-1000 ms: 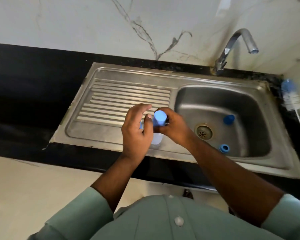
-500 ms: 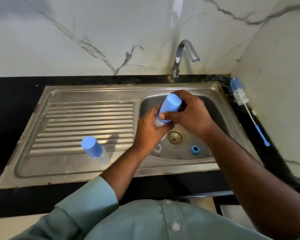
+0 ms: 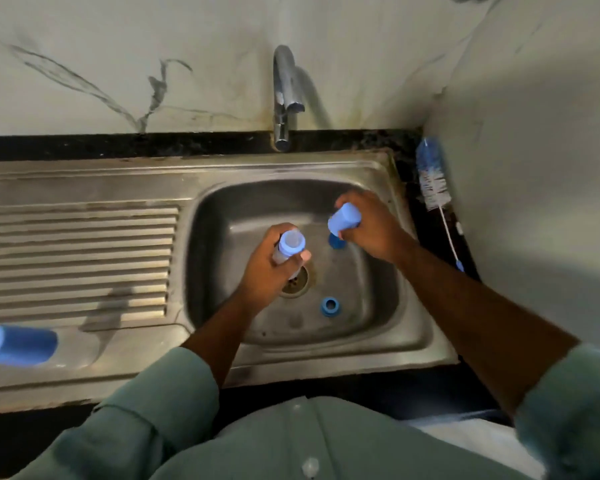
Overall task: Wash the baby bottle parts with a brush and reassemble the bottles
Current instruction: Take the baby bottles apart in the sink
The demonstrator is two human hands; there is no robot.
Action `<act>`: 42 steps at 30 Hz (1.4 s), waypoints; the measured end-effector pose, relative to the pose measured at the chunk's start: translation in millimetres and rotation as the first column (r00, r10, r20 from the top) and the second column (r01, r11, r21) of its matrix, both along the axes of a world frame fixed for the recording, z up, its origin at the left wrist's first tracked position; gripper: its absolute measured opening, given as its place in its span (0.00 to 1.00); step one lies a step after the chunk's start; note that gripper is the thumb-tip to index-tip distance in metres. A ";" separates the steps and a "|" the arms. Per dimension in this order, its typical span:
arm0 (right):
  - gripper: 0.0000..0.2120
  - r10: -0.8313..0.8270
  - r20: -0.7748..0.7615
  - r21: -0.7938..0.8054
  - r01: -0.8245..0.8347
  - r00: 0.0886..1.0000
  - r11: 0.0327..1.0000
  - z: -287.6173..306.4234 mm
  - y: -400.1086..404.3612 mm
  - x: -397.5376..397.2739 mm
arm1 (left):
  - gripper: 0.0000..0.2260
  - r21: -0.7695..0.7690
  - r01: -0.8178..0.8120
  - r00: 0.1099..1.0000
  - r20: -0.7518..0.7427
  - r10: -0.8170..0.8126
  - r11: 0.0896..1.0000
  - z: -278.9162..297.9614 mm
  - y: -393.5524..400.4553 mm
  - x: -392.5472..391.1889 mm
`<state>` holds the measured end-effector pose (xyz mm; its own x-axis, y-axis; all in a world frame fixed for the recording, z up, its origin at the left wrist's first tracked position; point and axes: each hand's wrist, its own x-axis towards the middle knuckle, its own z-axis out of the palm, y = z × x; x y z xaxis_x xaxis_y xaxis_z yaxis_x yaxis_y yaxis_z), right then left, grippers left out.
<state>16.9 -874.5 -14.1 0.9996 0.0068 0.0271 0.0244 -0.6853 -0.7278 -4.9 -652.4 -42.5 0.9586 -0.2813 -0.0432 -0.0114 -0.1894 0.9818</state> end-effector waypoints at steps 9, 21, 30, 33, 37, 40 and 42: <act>0.18 -0.184 -0.414 -0.315 0.049 0.891 0.948 -114.2 1.9 27.5 | 0.22 0.103 0.002 0.963 -0.267 0.026 0.995 -44.9 -13.6 29.7; 0.24 -0.353 -0.491 -0.428 0.133 0.797 0.894 -154.9 3.2 30.0 | 0.22 0.213 -0.015 0.928 -0.360 0.093 0.977 -63.0 -13.6 44.0; 0.12 -0.349 -0.532 0.243 0.534 0.771 0.809 -31.6 48.7 -3.7 | 0.28 0.426 0.032 0.995 -0.102 0.013 0.904 -29.3 2.4 23.5; 0.16 -0.148 -0.618 0.239 0.364 0.772 0.900 -0.5 69.1 -18.0 | 0.32 0.577 0.077 0.991 0.043 -0.124 0.813 -14.0 2.3 10.7; 0.15 -0.110 -0.507 0.231 0.258 0.855 0.938 20.9 75.9 -35.0 | 0.36 0.665 0.029 0.937 0.242 -0.253 0.746 1.9 15.4 -10.4; 0.11 -0.043 -0.447 0.225 0.158 0.894 0.962 31.1 78.5 -44.8 | 0.33 0.669 0.010 0.882 0.344 -0.322 0.743 8.4 28.6 -19.0; 0.10 0.045 -0.394 0.211 0.042 0.918 0.977 34.5 79.5 -51.5 | 0.28 0.573 0.147 0.916 0.230 -0.330 0.807 22.7 40.3 -17.7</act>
<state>-34.6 -795.1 20.4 0.9287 0.0462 -0.3680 -0.2934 -0.5155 -0.8051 -22.6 -612.1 -19.8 0.8525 -0.5222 0.0252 -0.4058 -0.6306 0.6616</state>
